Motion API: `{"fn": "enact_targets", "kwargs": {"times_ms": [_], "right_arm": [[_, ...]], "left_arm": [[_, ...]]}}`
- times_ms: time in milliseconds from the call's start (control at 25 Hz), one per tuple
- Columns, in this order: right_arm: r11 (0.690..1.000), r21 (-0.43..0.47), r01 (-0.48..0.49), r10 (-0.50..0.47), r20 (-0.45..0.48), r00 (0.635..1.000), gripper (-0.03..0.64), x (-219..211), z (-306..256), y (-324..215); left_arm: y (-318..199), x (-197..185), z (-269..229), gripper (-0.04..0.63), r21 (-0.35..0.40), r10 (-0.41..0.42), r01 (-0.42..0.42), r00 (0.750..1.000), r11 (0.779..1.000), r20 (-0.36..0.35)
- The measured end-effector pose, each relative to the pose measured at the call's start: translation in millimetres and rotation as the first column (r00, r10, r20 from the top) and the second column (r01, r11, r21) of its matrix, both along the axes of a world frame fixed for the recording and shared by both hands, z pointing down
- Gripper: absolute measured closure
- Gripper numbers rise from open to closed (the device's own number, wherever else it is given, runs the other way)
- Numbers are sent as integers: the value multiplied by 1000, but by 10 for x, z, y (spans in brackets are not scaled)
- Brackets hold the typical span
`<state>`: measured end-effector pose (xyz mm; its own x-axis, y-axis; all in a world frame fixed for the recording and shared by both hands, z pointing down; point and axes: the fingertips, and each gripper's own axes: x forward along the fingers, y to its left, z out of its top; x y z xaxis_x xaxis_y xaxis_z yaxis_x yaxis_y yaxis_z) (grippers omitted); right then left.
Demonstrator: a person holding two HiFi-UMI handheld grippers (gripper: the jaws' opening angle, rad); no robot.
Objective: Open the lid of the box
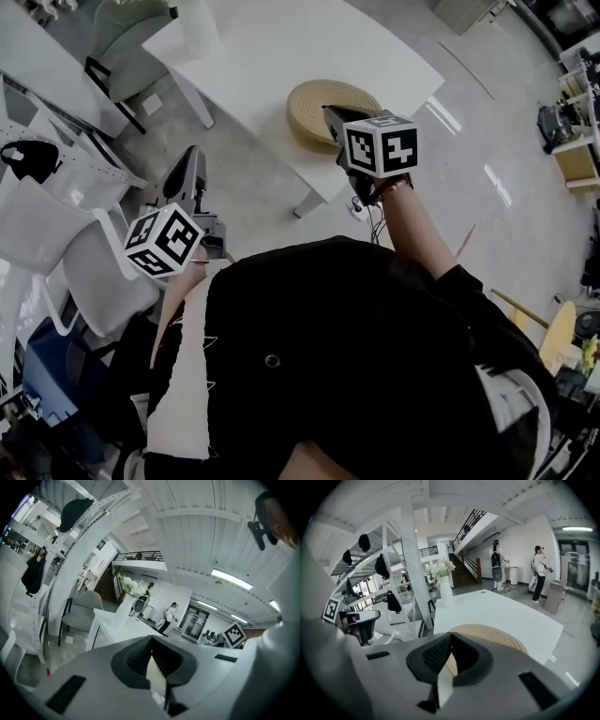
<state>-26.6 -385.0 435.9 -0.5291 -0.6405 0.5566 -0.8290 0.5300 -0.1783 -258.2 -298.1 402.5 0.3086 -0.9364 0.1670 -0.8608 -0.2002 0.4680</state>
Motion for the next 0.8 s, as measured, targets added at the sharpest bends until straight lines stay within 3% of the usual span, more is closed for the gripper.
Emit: {"fn": "enact_targets", "kwargs": {"times_ms": [40,120,200,520,800], "right_arm": [[1000,9,13,-13,-10,1000,610,-54,-1,-24],[999,-13,52,-52,7,999,478,-192,47,-25],[994,-60,94,-94,14,996,422,-315,160,26],[991,-58,124,-133,-191,972,393,-318,506,70],[986,-74,147,-163,-304,939,390,-304,674,58]], "left_arm": [[7,-33,0,584,1,-9,9,1000,1000,-2],[26,-88,9,584,0,-22,22,1000,1000,-3],[48,-142,22,584,-3,-35,35,999,999,-4],[66,-198,117,584,-26,-38,38,999,999,-17],[60,-198,92,584,-24,-30,29,999,999,-18]]}}
